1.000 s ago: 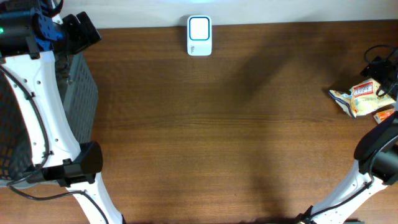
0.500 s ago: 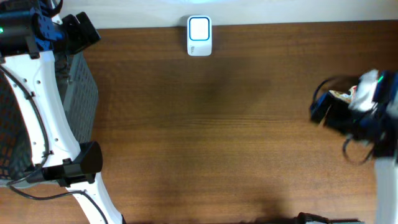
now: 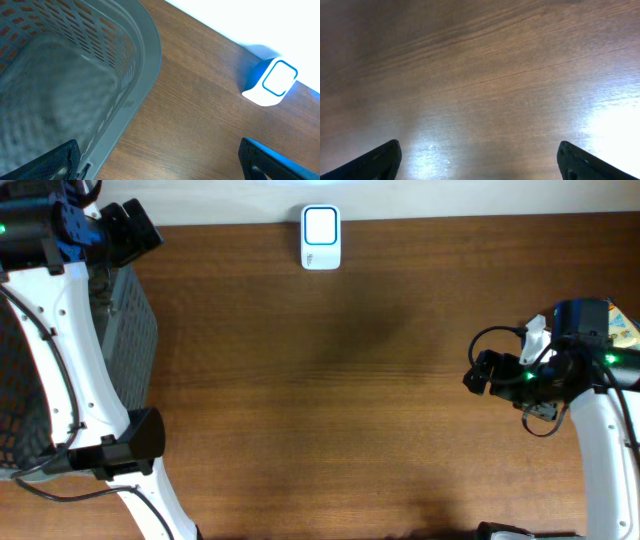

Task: Scan the item barcode

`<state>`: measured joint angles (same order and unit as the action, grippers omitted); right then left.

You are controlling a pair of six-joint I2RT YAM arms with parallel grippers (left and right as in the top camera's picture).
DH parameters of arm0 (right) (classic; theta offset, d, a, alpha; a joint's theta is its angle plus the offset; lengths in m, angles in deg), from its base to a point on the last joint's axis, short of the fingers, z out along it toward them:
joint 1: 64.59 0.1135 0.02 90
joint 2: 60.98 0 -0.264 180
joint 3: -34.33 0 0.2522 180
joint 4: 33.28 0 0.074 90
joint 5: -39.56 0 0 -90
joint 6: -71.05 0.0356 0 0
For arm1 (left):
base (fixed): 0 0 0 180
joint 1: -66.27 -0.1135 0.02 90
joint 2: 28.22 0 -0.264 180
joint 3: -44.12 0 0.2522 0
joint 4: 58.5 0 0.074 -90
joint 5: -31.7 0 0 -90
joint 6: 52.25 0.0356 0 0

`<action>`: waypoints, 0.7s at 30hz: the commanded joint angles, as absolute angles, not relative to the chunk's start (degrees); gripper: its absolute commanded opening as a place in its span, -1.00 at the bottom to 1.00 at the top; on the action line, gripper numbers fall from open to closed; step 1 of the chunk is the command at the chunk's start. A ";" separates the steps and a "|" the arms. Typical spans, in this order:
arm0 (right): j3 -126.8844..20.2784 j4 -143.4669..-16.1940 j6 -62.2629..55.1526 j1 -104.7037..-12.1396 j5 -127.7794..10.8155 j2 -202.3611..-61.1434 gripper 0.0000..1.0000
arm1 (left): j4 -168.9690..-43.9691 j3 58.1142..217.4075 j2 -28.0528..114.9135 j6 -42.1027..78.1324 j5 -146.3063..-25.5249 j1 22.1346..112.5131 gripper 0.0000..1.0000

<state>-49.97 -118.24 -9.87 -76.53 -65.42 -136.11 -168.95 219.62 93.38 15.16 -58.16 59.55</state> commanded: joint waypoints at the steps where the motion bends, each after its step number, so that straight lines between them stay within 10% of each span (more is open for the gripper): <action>1: -45.71 -114.75 -12.60 -74.63 -66.97 -136.20 0.97 | -168.97 219.59 92.53 14.64 -58.55 59.44 0.98; 9: -10.63 -72.80 -12.74 -60.57 -66.67 -103.09 0.97 | -168.97 219.59 92.53 14.64 -58.55 59.44 0.98; 21: 17.48 -48.21 -12.74 -60.57 -56.29 -68.71 0.97 | -168.97 219.59 92.53 14.64 -58.55 59.44 0.98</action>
<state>14.62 -49.94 -12.80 -60.99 -59.72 -72.38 -168.95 219.55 93.23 15.16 -58.16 59.55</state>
